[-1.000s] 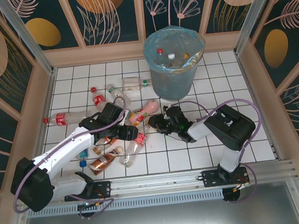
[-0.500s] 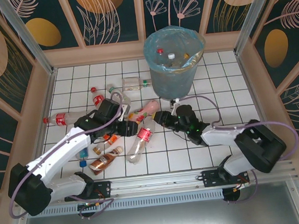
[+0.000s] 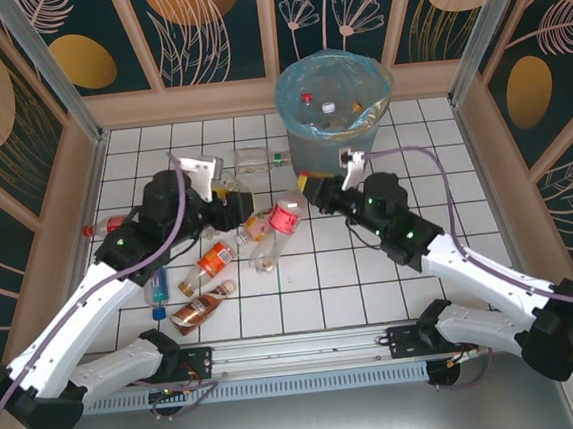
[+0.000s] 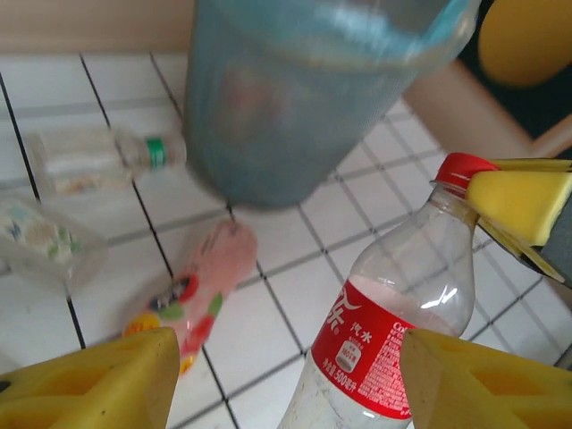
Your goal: Put the plastic bottles in the bin
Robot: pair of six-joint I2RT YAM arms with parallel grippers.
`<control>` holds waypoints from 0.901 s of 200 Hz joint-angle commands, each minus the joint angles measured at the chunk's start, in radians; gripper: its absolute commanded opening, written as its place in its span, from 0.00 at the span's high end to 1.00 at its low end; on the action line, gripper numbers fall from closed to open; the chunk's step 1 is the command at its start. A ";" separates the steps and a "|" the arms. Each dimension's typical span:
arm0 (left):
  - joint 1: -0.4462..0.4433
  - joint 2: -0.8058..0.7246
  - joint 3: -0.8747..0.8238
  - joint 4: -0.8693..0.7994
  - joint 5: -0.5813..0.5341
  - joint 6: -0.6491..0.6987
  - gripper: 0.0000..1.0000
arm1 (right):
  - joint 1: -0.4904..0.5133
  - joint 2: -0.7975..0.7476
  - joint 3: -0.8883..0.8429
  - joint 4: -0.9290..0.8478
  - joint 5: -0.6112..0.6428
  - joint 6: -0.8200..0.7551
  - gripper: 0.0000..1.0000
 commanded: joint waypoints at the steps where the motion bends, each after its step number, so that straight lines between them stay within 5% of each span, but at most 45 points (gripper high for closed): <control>1: -0.006 -0.036 0.043 0.092 -0.071 -0.007 0.33 | 0.001 -0.007 0.177 -0.134 0.087 -0.174 0.86; 68: -0.007 -0.024 0.152 0.213 -0.135 0.046 0.30 | -0.031 0.171 0.713 -0.237 0.269 -0.511 0.87; 118: -0.006 0.004 0.149 0.224 -0.122 0.035 0.30 | -0.188 0.365 0.991 -0.286 0.269 -0.594 0.87; 180: -0.005 -0.004 0.102 0.200 -0.118 0.017 0.30 | -0.364 0.695 1.334 -0.555 0.310 -0.719 0.87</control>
